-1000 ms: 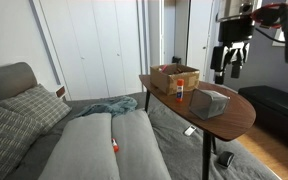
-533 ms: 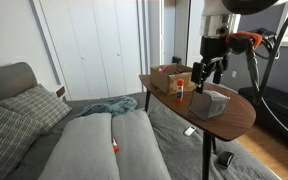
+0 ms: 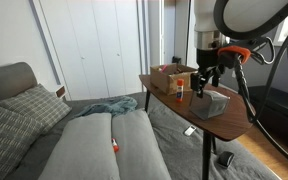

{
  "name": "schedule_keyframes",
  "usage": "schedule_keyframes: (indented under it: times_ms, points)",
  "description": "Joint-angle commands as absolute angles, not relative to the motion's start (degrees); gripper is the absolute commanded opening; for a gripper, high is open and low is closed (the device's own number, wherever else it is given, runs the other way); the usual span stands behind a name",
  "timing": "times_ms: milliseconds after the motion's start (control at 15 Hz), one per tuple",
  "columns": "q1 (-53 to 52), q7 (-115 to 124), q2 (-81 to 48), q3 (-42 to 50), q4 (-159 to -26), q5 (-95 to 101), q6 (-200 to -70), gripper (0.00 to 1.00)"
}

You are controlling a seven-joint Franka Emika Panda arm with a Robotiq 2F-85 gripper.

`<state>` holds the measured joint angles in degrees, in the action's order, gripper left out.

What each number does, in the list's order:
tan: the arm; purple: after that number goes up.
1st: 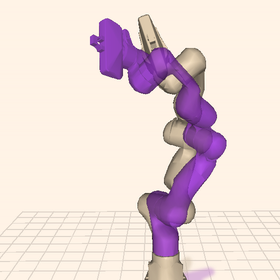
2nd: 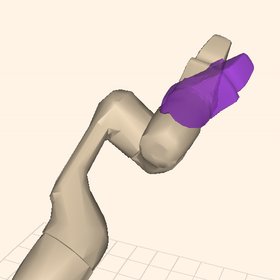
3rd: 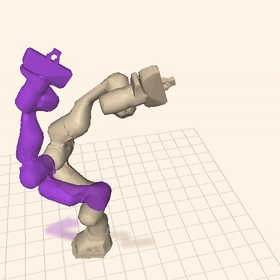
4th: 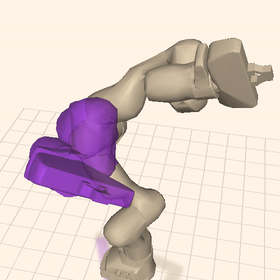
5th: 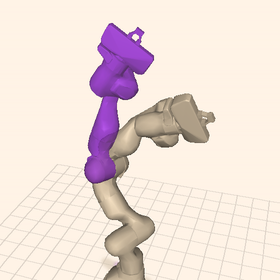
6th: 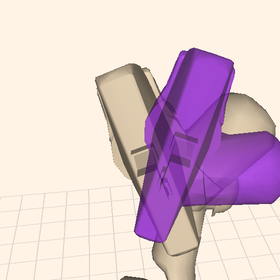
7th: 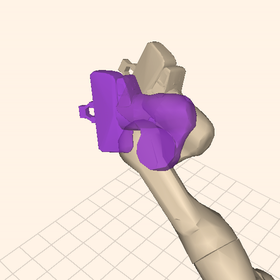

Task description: Put the basket upright, then put the bottle in the basket

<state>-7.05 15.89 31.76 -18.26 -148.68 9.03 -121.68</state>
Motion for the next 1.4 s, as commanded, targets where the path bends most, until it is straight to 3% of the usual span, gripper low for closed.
schedule_keyframes:
  times_ms: [0,400,667,1200,1267,1333]
  points:
    - [-6.03,19.55,29.86,-19.03,-148.81,12.54,-123.06,0.59]
    - [-5.63,20.61,28.34,-17.18,-147.86,12.91,-122.07,0.16]
    - [-5.47,17.36,28.84,-12.32,-145.58,8.66,-120.88,0.0]
    - [-1.96,18.16,27.72,-5.91,-145.67,2.95,-119.82,0.01]
    - [-1.66,18.3,27.8,-5.44,-145.69,2.22,-120.37,0.29]
    - [-1.54,18.11,27.88,-5.07,-145.53,1.47,-120.43,0.3]
